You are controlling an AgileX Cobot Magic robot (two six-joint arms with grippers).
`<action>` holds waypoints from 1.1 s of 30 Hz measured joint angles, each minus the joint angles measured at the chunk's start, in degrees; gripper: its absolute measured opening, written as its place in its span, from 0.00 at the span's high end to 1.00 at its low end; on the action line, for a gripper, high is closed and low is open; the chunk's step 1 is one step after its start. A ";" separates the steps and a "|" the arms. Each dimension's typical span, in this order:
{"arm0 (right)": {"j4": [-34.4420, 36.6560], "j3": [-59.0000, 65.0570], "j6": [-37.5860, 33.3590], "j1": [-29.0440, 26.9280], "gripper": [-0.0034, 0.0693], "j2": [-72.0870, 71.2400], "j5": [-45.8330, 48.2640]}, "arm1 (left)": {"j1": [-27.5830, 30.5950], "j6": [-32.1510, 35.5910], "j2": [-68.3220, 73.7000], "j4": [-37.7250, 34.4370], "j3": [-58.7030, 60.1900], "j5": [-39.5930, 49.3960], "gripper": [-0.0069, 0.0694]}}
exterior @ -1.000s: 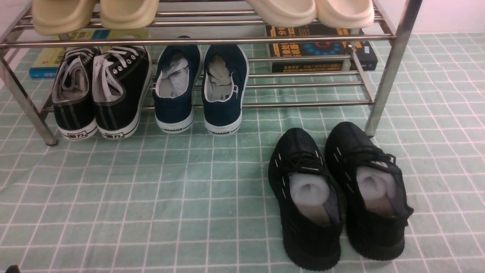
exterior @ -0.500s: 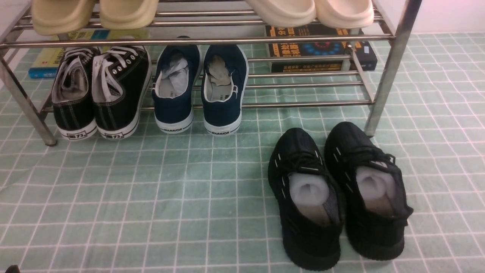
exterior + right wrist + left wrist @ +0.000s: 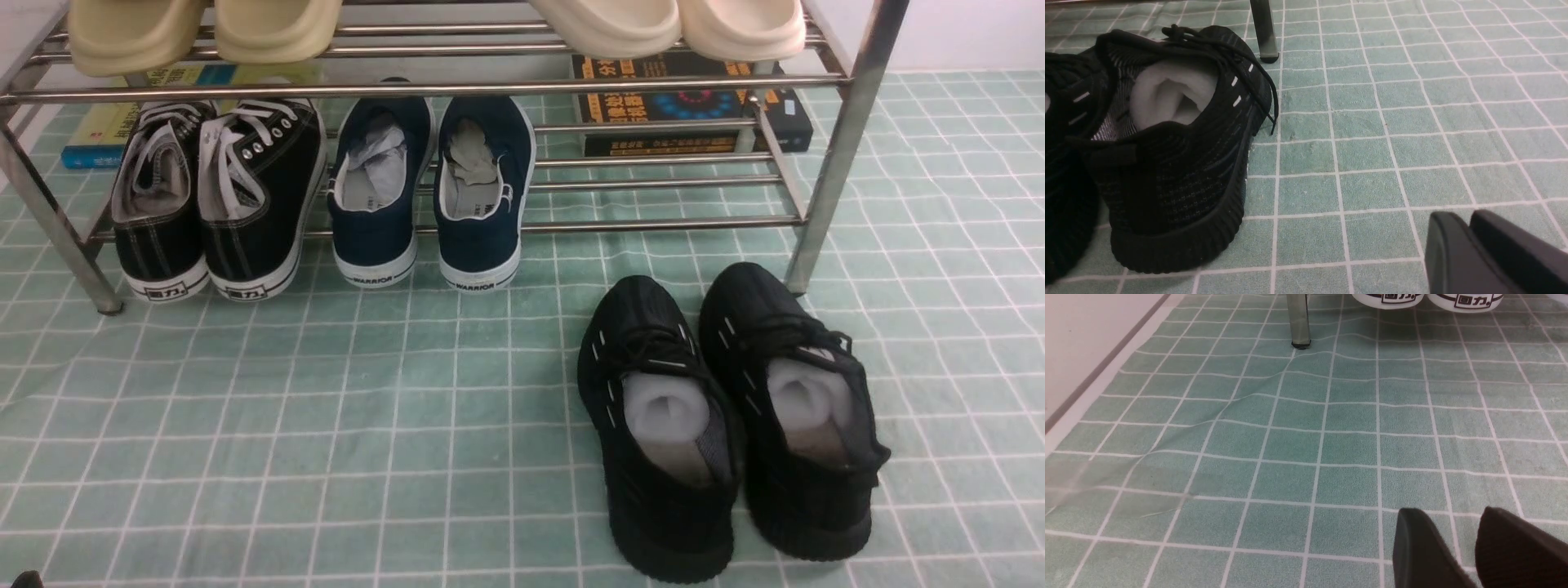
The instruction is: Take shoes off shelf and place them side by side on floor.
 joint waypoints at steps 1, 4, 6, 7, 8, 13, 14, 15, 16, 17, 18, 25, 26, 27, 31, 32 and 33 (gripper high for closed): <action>0.00 0.00 0.00 0.00 0.82 0.00 0.00 | 0.00 0.00 0.00 0.00 0.00 0.00 0.59; 0.00 0.00 0.00 0.00 0.82 0.00 0.00 | 0.00 0.00 0.00 0.00 0.00 0.00 0.59; 0.00 0.00 0.00 0.00 0.81 0.00 0.00 | 0.00 0.00 0.00 0.00 0.00 0.00 0.59; 0.00 0.00 0.00 0.00 0.81 0.00 0.00 | 0.00 0.00 0.00 0.00 0.00 0.00 0.59; 0.00 0.00 0.00 0.00 0.81 0.00 0.00 | 0.00 0.00 0.00 0.00 0.00 0.00 0.59; 0.00 0.00 0.00 0.00 0.80 0.00 0.05 | 0.00 0.00 0.00 0.00 0.00 0.00 0.59; 0.00 0.00 0.00 0.00 0.80 0.00 0.05 | 0.00 0.00 0.00 0.00 0.00 0.00 0.59; 0.00 0.00 0.00 0.00 0.80 0.00 0.05 | 0.00 0.00 0.00 0.00 0.00 0.00 0.59; 0.00 0.00 0.00 0.00 0.80 0.00 0.05 | 0.00 0.00 0.00 0.00 0.00 0.00 0.59; 0.00 0.00 0.00 0.00 0.80 0.00 0.05 | 0.00 0.00 0.00 0.00 0.00 0.00 0.59; 0.00 0.00 0.00 0.00 0.80 0.00 0.05 | 0.00 0.00 0.00 0.00 0.00 0.00 0.59; 0.00 0.00 0.00 0.00 0.79 0.00 0.05 | 0.00 0.00 0.00 0.00 0.00 0.00 0.59; 0.00 0.00 0.00 0.00 0.79 0.00 0.05 | 0.00 0.00 0.00 0.00 0.00 0.00 0.59; 0.00 -0.04 0.00 0.00 0.78 0.00 0.05 | 0.00 0.00 0.00 0.00 0.00 0.00 0.59; 0.00 -0.04 0.00 0.00 0.78 0.00 0.05 | 0.00 0.00 0.00 0.00 0.00 0.00 0.59; 0.00 -0.04 0.00 0.00 0.77 0.00 0.05 | 0.00 0.00 0.00 0.00 0.00 0.00 0.59; 0.00 -0.04 0.00 0.00 0.77 0.00 0.05 | 0.00 0.00 0.00 0.00 0.00 0.00 0.59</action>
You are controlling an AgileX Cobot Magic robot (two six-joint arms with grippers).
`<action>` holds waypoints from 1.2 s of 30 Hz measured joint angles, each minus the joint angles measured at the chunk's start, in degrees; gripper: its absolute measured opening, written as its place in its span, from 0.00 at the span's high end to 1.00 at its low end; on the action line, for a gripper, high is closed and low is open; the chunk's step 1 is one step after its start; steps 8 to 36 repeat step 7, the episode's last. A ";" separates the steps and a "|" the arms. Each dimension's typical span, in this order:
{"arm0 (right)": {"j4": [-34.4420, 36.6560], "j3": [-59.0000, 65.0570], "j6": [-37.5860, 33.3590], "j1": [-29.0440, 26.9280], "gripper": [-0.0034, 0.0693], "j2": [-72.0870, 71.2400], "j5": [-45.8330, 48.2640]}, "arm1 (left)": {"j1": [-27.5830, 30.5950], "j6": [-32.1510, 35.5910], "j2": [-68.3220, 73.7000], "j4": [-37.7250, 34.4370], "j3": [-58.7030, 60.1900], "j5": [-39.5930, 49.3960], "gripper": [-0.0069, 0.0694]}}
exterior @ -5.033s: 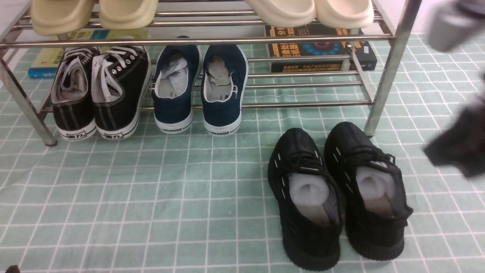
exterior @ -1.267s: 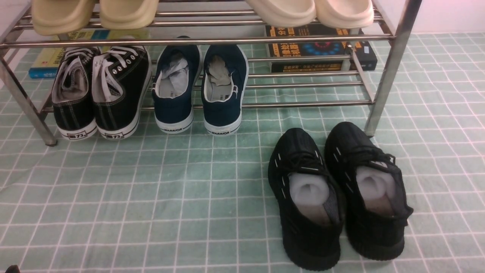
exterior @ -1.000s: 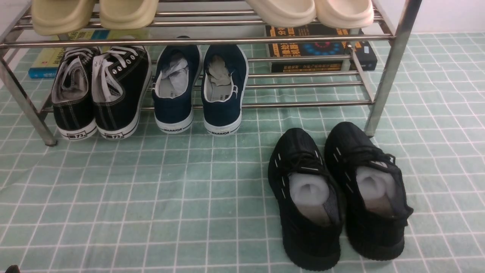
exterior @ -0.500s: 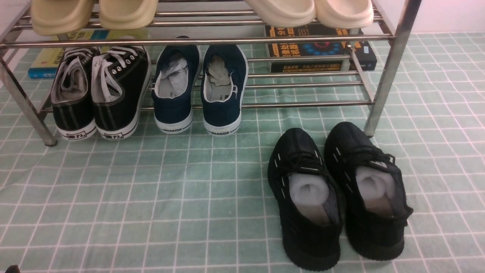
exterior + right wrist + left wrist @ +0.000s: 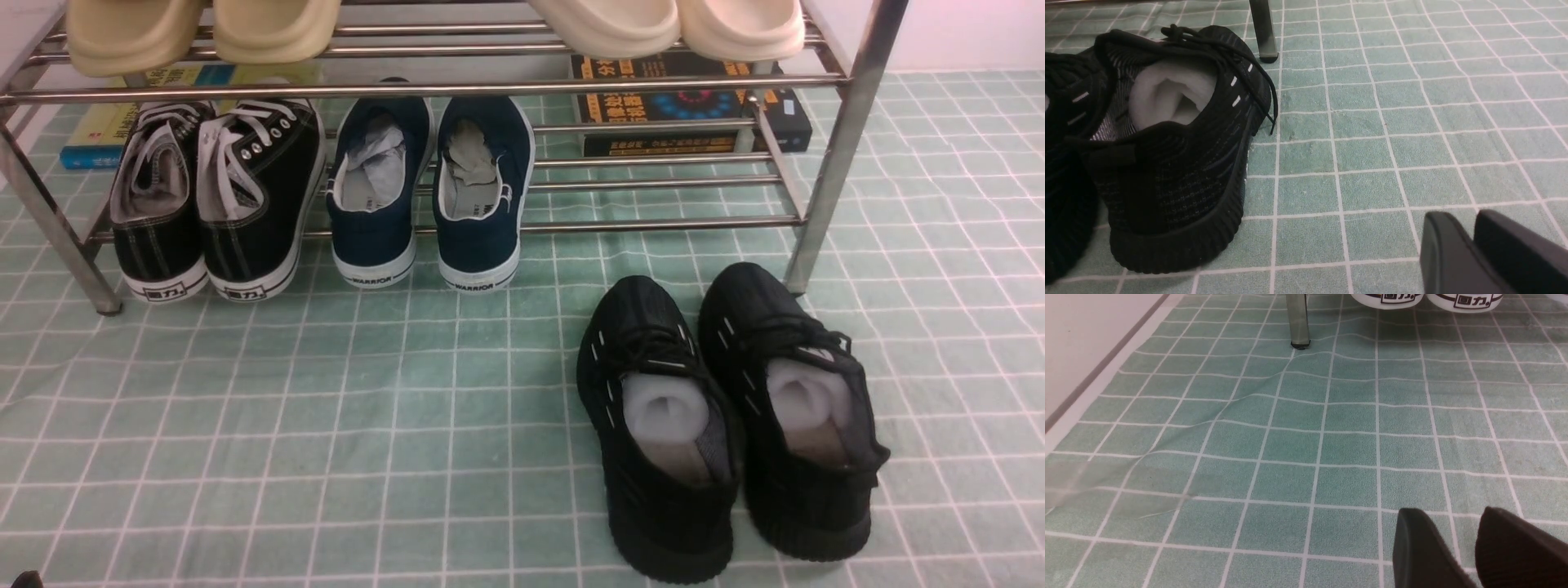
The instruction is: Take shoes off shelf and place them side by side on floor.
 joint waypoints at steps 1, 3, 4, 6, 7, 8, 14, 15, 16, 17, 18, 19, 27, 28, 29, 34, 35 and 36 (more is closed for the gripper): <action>0.00 0.00 0.00 0.00 0.77 0.00 0.00 | 0.00 0.00 0.00 0.00 0.00 0.00 0.59; 0.00 0.00 0.00 0.00 0.77 0.00 0.00 | 0.00 0.00 0.00 0.00 0.00 0.00 0.59; 0.00 0.00 0.00 0.00 0.77 0.00 0.00 | 0.00 0.00 0.00 0.00 0.00 0.00 0.59; 0.00 0.00 0.00 0.00 0.77 0.00 0.00 | 0.00 0.00 0.00 0.00 0.00 0.00 0.59; 0.00 0.00 0.00 0.00 0.76 0.00 0.00 | 0.00 0.00 0.00 0.00 0.00 0.00 0.59; 0.00 0.00 0.00 0.00 0.76 0.00 0.00 | 0.00 0.00 0.00 0.00 0.00 0.00 0.59; 0.00 0.00 0.00 0.00 0.76 0.00 0.00 | 0.00 0.00 0.00 0.00 0.00 0.00 0.59; 0.00 0.00 0.00 0.00 0.76 0.00 0.00 | 0.00 0.00 0.00 0.00 0.00 0.00 0.59; 0.00 0.00 0.00 0.00 0.76 0.00 0.00 | 0.00 0.00 0.00 0.00 0.00 0.00 0.59; 0.00 0.00 0.00 0.00 0.76 0.00 0.00 | 0.00 0.00 0.00 0.00 0.00 0.00 0.59; 0.00 0.00 0.00 0.00 0.76 0.00 0.00 | 0.00 0.00 0.00 0.00 0.00 0.00 0.59; 0.00 0.00 0.00 0.00 0.76 0.00 0.00 | 0.00 0.00 0.00 0.00 0.00 0.00 0.59; 0.00 0.00 0.00 0.00 0.76 0.00 0.00 | 0.00 0.00 0.00 0.00 0.00 0.00 0.59; 0.00 0.00 0.00 0.00 0.76 0.00 0.00 | 0.00 0.00 0.00 0.00 0.00 0.00 0.59; 0.00 0.00 0.00 0.00 0.76 0.00 0.00 | 0.00 0.00 0.00 0.00 0.00 0.00 0.59; 0.00 0.00 0.00 0.00 0.76 0.00 0.00 | 0.00 0.00 0.00 0.00 0.00 0.00 0.59; 0.00 0.00 0.00 0.00 0.76 0.00 0.00 | 0.00 0.00 0.00 0.00 0.00 0.00 0.59; 0.00 0.00 0.00 0.00 0.76 0.00 0.00 | 0.00 0.00 0.00 0.00 0.00 0.00 0.59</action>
